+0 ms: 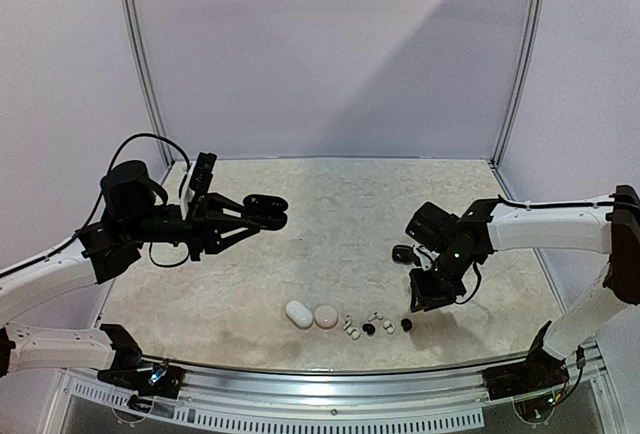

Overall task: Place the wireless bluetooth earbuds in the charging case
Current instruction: Pick up the right earbud from the corner of the board.

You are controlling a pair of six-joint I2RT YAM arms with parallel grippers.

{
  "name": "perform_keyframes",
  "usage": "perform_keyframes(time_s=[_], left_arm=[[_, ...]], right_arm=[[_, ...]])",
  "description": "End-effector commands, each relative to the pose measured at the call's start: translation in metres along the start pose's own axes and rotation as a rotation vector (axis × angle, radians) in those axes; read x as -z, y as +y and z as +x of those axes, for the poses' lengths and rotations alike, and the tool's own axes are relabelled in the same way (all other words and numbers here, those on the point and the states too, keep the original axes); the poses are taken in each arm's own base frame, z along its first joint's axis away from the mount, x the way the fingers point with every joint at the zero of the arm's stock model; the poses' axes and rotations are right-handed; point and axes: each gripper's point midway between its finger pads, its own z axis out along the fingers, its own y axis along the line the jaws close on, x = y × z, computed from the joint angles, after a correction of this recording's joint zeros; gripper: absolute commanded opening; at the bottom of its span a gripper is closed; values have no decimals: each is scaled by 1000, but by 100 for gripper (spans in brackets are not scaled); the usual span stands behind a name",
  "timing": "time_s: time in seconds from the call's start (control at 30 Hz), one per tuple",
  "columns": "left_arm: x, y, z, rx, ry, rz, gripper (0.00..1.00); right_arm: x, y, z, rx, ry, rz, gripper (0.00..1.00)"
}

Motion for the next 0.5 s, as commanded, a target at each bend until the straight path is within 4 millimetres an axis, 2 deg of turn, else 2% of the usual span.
perform_keyframes(time_s=[0.0,0.47], left_arm=[[0,-7,1,-5,-3,23,0],[1,-7,-1,-19,-8,12,0]], right_arm=[[-14,3,6,-4,28,-25,29],[-43,7,20,11,94,-18,27]])
